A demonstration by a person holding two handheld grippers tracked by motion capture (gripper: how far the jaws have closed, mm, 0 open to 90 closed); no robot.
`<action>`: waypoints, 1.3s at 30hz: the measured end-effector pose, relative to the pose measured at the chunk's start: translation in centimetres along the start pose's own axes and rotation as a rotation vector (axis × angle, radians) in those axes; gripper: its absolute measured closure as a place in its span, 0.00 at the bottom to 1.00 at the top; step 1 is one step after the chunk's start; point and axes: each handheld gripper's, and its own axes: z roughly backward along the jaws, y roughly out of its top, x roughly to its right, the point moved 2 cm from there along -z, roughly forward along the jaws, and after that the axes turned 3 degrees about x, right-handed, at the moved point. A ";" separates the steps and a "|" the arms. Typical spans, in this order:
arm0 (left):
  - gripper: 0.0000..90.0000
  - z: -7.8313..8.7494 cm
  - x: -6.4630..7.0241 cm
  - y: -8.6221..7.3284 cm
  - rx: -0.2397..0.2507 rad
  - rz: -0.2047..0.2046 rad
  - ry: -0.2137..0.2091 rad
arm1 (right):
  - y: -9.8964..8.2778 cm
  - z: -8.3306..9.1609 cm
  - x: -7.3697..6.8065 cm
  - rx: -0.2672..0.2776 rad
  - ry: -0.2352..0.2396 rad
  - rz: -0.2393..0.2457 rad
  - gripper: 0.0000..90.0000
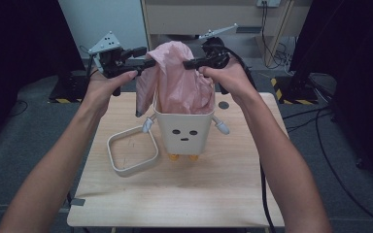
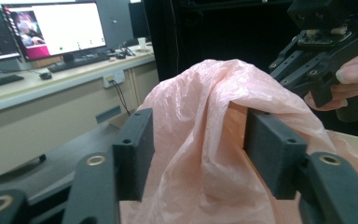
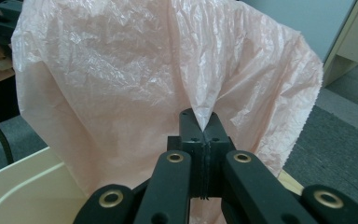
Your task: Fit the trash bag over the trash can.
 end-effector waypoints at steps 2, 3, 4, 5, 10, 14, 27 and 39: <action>0.41 0.4 0.1 -0.1 0.008 0.000 0.007 | -0.1 0.1 0.1 0.003 -0.001 0.000 1.00; 0.39 0.6 0.2 -0.2 0.005 -0.004 0.011 | -0.1 0.2 0.1 0.003 -0.001 0.000 1.00; 0.38 0.8 0.3 -0.3 0.004 -0.006 0.015 | -0.1 0.2 0.1 0.003 -0.002 -0.001 1.00; 0.36 1.0 0.4 -0.4 0.004 -0.006 0.018 | -0.2 0.3 0.1 0.004 -0.002 -0.003 1.00; 0.30 1.8 1.1 -1.5 -0.005 -0.015 0.027 | -0.3 0.6 0.2 0.009 0.002 -0.007 1.00; 0.25 2.1 1.6 -2.8 -0.027 -0.018 0.039 | -0.4 0.6 0.4 0.014 0.006 -0.010 1.00; 0.25 2.0 1.4 -6.9 -0.078 0.031 0.035 | -0.6 1.0 0.4 0.023 0.022 -0.015 1.00; 0.29 1.3 1.3 -9.3 -0.129 0.075 -0.008 | -1.0 1.1 0.5 0.028 0.038 -0.021 1.00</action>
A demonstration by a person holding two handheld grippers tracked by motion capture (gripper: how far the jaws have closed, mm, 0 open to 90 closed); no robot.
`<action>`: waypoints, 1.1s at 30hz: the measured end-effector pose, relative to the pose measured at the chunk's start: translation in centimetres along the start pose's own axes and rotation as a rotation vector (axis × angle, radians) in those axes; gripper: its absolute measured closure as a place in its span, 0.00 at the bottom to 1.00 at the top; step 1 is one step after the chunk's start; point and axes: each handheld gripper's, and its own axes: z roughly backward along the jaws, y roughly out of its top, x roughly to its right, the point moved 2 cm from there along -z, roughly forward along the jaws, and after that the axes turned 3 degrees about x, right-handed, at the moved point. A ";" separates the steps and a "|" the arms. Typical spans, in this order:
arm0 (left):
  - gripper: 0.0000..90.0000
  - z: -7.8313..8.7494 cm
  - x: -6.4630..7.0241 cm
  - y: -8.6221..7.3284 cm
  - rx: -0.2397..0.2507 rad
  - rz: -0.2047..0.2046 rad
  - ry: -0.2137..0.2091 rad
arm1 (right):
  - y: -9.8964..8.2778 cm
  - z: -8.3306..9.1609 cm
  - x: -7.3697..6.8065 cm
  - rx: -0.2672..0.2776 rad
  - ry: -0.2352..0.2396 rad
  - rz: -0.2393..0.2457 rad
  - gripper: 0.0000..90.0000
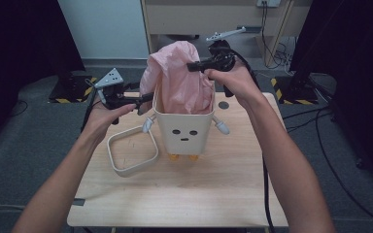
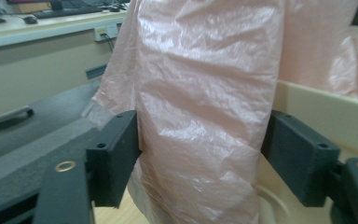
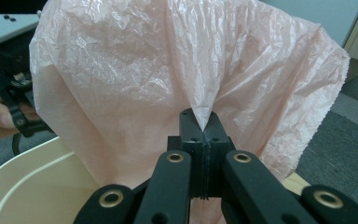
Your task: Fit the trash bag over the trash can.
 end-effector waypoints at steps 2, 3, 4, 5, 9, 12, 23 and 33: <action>0.36 -0.1 0.0 -0.2 -0.002 -0.009 0.004 | 0.0 0.1 0.0 -0.001 0.001 0.001 1.00; 0.43 0.0 0.0 -0.2 -0.009 -0.011 0.005 | 0.0 0.1 0.0 -0.002 0.002 0.000 1.00; 0.51 0.1 -0.1 -0.2 -0.005 -0.019 0.018 | 0.0 0.1 0.0 -0.002 0.004 0.002 1.00; 0.58 0.2 -0.2 -0.1 0.009 -0.019 0.029 | 0.0 0.1 -0.1 -0.003 0.006 0.003 1.00; 0.81 1.1 -0.7 0.7 0.052 -0.014 0.066 | -0.3 0.2 -0.5 -0.011 0.009 0.013 1.00; 0.88 2.0 -1.2 1.8 0.076 -0.023 0.095 | -0.8 0.5 -0.9 -0.031 0.011 0.029 1.00; 0.93 4.0 -3.1 5.1 0.161 -0.003 0.168 | -3.3 0.9 -2.5 -0.155 0.036 0.085 1.00; 0.95 3.2 -3.0 5.3 0.146 -0.008 0.123 | -3.0 1.5 -2.4 -0.098 0.025 0.063 0.60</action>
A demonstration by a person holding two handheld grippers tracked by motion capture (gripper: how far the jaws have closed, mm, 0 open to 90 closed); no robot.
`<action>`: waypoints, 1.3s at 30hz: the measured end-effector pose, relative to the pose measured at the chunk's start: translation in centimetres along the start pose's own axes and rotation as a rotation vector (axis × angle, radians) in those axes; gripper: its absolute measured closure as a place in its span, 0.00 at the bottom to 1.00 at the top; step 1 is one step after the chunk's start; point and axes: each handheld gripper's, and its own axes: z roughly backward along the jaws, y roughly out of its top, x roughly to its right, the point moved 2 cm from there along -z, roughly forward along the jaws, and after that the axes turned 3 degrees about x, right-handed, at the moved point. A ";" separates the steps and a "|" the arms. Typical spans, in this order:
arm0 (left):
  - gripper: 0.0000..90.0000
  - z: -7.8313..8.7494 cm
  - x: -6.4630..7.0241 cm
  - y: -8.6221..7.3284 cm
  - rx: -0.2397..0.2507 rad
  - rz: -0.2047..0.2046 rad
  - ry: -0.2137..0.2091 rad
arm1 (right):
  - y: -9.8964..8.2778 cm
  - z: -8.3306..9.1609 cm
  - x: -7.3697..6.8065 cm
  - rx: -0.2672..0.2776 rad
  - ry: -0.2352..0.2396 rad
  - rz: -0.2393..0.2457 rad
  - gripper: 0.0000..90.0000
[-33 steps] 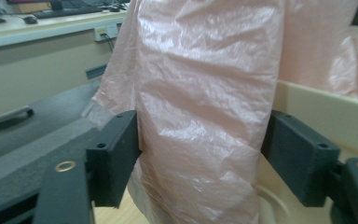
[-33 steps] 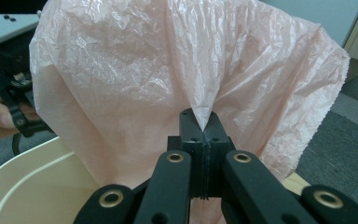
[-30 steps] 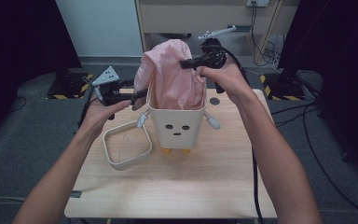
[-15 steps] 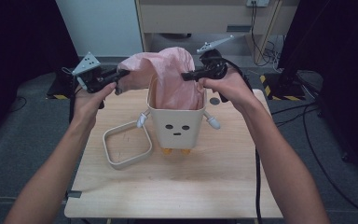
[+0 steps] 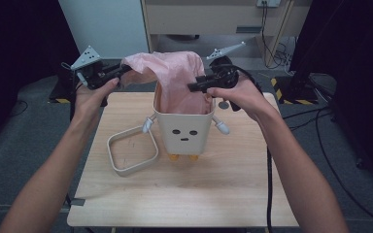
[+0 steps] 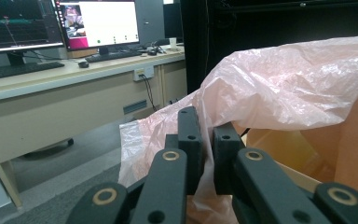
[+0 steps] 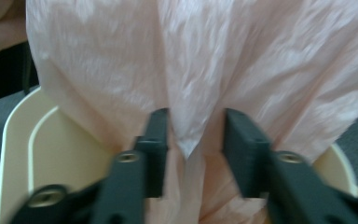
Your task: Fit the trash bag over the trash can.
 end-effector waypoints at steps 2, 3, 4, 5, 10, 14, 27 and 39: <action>0.95 -0.1 0.0 0.0 0.001 0.007 -0.006 | 0.2 0.3 0.1 0.014 -0.018 0.003 0.53; 0.95 -0.2 0.0 -0.1 -0.003 0.007 -0.007 | 0.4 0.5 0.0 0.020 -0.021 0.007 0.49; 0.95 -0.2 0.1 -0.1 -0.007 0.006 -0.009 | 0.5 0.6 0.0 0.030 -0.019 0.009 0.46; 0.95 -0.3 0.2 -0.1 -0.011 0.003 -0.011 | 0.8 0.8 0.0 0.041 -0.011 0.004 0.44; 0.95 -0.7 0.6 0.4 -0.018 -0.003 -0.020 | 2.5 0.8 -0.5 0.083 -0.007 0.024 0.35; 0.95 -0.9 0.8 1.0 -0.010 -0.010 -0.024 | 3.5 0.2 -0.3 0.100 -0.003 0.014 0.42; 0.94 -0.9 1.2 2.5 0.024 -0.003 -0.045 | 2.0 -1.2 -0.2 0.039 -0.018 0.064 0.98; 0.95 -1.9 2.5 1.9 0.025 -0.013 -0.083 | -0.3 -0.8 -0.5 -0.034 -0.016 0.072 0.69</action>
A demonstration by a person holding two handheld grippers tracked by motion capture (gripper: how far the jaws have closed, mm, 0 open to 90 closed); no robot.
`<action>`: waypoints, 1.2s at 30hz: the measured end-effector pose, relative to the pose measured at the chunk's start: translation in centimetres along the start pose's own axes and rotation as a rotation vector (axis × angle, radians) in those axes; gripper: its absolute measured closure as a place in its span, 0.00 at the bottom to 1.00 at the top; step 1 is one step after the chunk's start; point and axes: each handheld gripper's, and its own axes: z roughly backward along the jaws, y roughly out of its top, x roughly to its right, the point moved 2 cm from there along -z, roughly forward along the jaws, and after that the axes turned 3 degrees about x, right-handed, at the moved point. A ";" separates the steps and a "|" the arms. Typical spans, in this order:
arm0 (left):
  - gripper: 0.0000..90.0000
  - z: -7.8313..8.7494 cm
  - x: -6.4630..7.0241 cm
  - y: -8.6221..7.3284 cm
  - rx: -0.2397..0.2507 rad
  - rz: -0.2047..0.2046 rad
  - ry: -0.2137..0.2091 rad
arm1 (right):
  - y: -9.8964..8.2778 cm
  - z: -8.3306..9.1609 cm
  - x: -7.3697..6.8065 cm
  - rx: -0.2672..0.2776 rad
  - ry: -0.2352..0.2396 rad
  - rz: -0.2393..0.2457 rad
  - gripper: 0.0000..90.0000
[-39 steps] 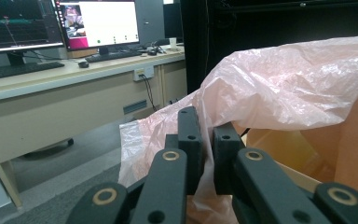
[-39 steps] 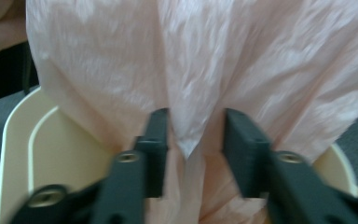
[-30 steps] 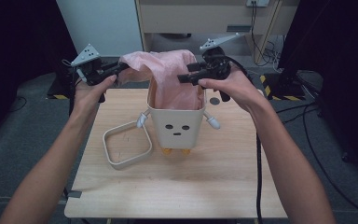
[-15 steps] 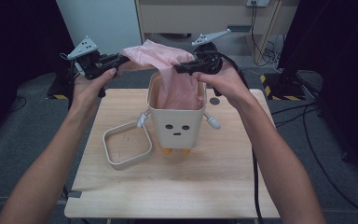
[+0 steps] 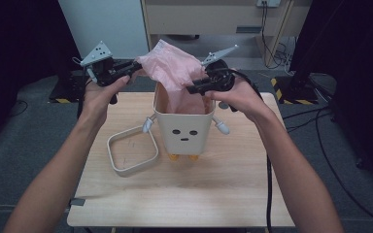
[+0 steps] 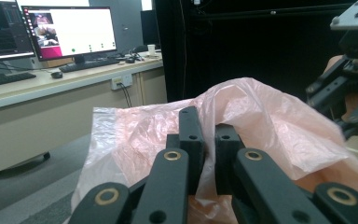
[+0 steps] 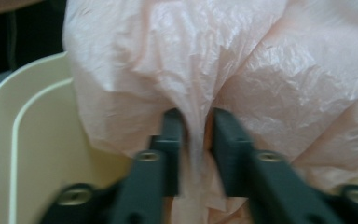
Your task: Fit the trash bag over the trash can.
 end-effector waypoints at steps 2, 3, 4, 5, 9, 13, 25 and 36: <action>0.96 0.0 -0.2 0.0 -0.003 0.004 0.000 | 0.2 0.5 0.1 0.034 -0.005 -0.014 0.59; 0.96 -0.1 -0.3 0.0 -0.006 0.004 0.003 | 0.3 0.8 0.1 0.049 -0.008 -0.022 0.54; 0.96 -0.1 -0.4 0.0 -0.006 0.004 0.004 | 0.5 1.1 0.2 0.065 -0.007 -0.027 0.50; 0.96 -0.1 -0.5 0.0 -0.008 0.004 0.005 | 0.7 1.3 0.2 0.082 -0.002 -0.031 0.47; 0.96 -0.4 -0.6 0.1 -0.013 0.004 0.007 | 1.7 1.6 0.2 0.119 0.002 -0.042 0.39; 0.96 -0.7 -0.5 0.3 -0.011 0.009 0.004 | 3.0 1.0 0.2 0.142 0.018 -0.056 0.33; 0.94 -0.5 0.0 0.4 0.003 0.011 -0.022 | 2.5 -2.1 -0.3 0.044 0.030 -0.010 0.97; 0.50 0.1 -0.3 -0.8 -0.020 -0.014 0.045 | 2.1 -1.5 0.4 0.071 0.014 -0.038 1.00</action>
